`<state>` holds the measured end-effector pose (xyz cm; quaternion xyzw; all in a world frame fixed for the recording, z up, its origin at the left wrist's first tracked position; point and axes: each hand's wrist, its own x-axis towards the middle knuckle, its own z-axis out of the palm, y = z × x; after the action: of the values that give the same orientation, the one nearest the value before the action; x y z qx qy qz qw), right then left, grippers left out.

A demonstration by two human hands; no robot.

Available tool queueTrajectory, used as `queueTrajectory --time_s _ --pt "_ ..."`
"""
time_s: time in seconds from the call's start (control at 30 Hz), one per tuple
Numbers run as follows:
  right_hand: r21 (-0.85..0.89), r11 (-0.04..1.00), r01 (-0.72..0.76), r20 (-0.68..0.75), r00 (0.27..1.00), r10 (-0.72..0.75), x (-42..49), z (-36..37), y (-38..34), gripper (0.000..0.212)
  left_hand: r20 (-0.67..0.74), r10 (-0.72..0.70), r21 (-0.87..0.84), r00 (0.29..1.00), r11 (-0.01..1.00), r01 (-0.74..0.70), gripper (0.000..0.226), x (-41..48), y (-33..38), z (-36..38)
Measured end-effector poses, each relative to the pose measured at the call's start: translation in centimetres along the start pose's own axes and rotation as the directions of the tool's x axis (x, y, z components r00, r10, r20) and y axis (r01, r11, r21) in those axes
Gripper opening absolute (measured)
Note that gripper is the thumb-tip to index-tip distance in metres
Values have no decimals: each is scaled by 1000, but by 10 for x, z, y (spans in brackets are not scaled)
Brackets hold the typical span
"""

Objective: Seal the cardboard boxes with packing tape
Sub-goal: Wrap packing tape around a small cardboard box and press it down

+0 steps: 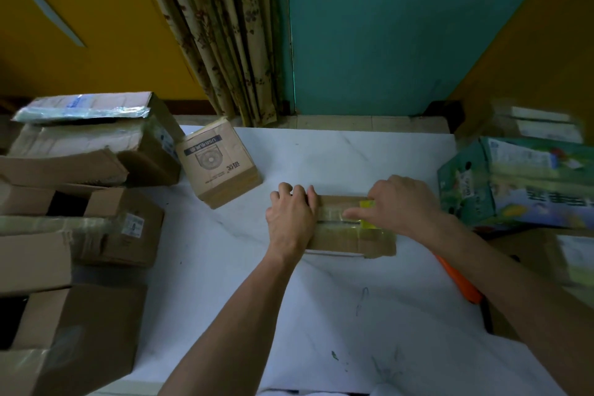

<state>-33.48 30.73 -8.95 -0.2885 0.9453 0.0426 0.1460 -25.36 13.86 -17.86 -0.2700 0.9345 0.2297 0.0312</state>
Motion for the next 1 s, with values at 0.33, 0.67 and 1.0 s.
queueTrajectory --time_s 0.33,0.67,1.0 --pt "-62 997 -52 -3 999 52 0 -6 14 85 14 20 18 1000 1000 -20 48 5 1 4" --pt "325 940 105 -126 990 -67 7 5 -9 68 -96 -10 115 995 993 22 52 14 -51 -24" --pt "233 959 159 -152 980 -125 15 -1 -34 69 -30 225 193 974 957 -216 48 5 -20 -4"
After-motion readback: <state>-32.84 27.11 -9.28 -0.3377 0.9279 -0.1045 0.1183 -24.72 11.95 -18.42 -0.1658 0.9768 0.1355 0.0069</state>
